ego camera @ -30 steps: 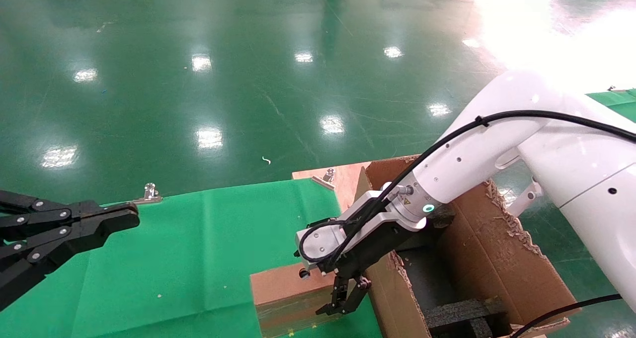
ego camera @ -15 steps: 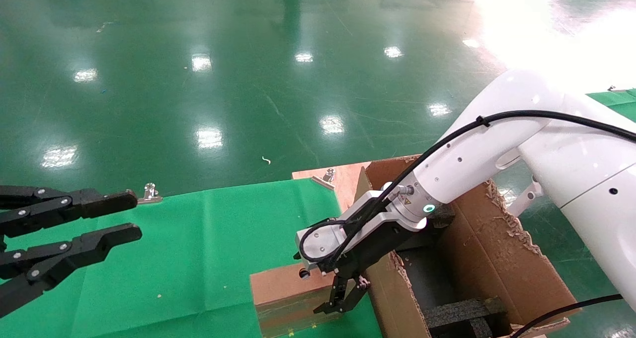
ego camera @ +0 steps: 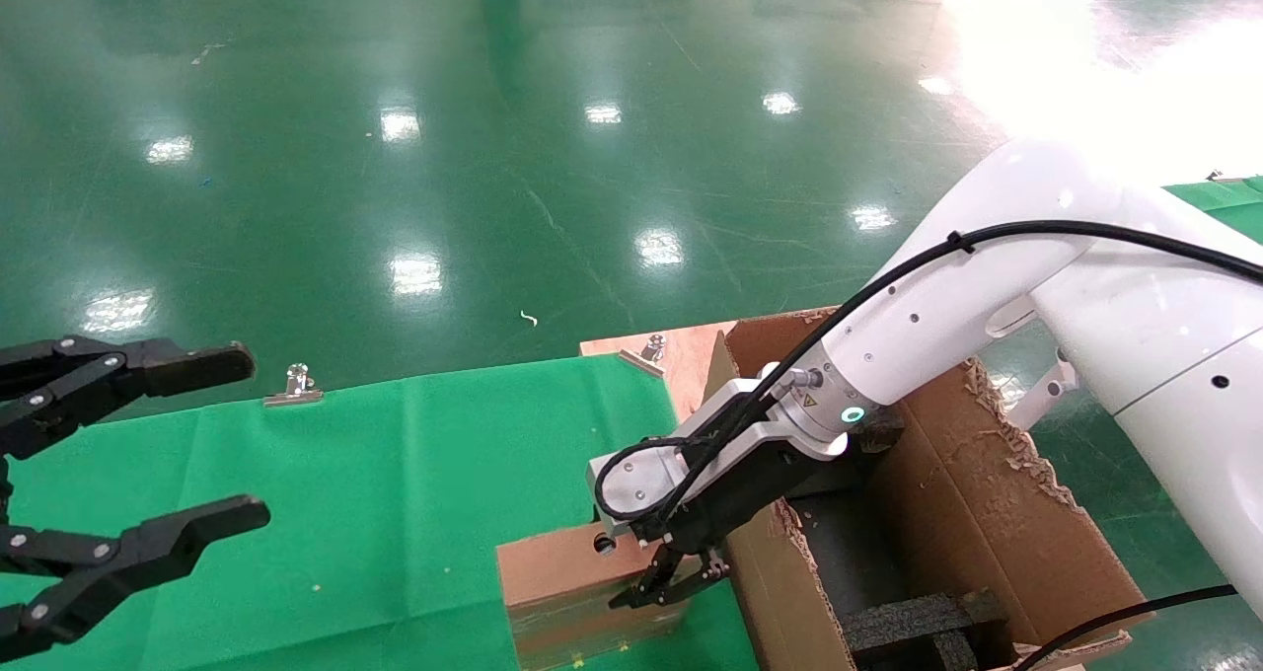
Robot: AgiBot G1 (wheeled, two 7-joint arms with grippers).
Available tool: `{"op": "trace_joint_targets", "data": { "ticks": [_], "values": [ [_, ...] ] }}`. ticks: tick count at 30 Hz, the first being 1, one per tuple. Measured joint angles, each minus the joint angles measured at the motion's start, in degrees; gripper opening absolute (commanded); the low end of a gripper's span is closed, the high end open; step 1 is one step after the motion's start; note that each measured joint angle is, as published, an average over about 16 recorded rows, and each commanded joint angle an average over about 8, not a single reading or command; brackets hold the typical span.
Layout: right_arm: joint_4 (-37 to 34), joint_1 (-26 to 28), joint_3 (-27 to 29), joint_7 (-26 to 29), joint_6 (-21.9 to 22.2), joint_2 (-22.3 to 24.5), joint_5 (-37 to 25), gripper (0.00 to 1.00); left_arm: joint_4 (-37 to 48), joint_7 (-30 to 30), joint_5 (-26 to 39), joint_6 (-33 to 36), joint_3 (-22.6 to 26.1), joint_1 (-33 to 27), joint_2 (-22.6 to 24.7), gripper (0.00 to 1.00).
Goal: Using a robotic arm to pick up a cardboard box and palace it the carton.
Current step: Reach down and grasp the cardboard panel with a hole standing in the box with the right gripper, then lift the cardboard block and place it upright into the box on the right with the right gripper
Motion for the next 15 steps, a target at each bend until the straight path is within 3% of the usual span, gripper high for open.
{"op": "trace_joint_targets", "data": {
  "ticks": [15],
  "values": [
    [-0.3, 1.4, 0.1, 0.1, -0.1, 0.6, 1.2, 0.00, 0.0, 0.0, 0.0, 0.0, 0.0, 0.0, 0.0, 1.00]
  ]
}}
